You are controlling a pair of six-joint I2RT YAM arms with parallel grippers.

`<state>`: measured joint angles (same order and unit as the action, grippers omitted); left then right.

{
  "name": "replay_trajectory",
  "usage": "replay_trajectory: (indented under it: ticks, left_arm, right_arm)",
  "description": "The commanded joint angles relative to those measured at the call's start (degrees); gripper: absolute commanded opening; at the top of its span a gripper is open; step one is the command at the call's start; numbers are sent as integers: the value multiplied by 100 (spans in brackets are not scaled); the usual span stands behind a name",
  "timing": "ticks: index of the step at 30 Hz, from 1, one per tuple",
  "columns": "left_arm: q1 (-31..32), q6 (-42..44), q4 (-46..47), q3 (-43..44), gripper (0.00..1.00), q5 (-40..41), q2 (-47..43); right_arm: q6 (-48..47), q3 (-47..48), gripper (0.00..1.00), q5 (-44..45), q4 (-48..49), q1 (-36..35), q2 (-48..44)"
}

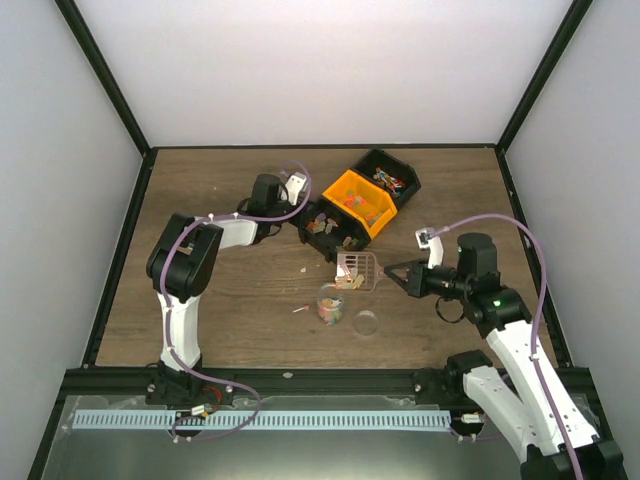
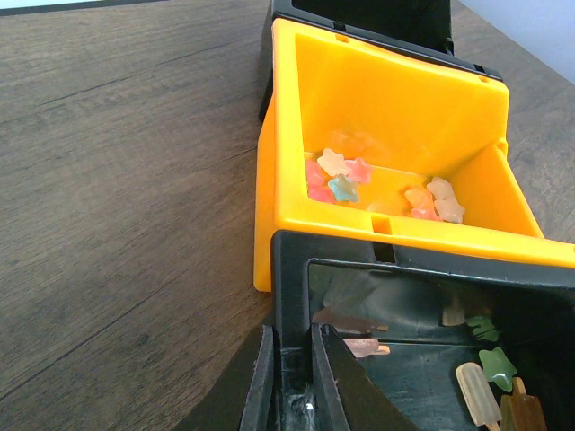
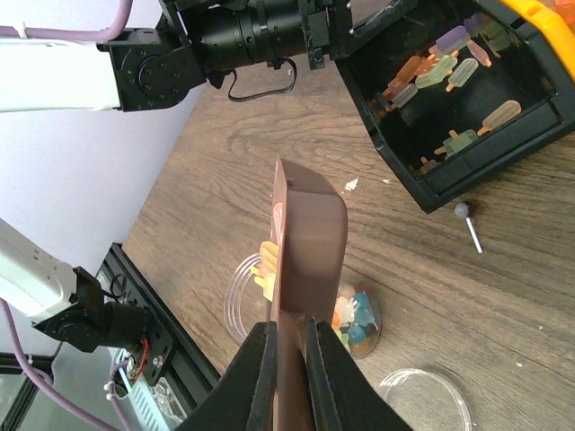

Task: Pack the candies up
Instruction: Place the fake candies in the packing bottle.

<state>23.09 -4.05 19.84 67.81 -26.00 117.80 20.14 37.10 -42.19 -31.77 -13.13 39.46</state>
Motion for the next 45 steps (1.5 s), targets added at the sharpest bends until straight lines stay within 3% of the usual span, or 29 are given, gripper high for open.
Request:
replay_trajectory:
  ticks: [1,15,45]
  left_arm:
    - [98,177,-603,-295,4,-28,393]
    - [95,186,-615,-295,4,-10,379]
    - [99,168,-619,-279,4,-27,394]
  right_arm:
    - [1,399,1,133,-32,-186,0]
    - [31,700,1,1002,-230,-1175,248]
    - [-325,1311,1,1414,-856,-1179,355]
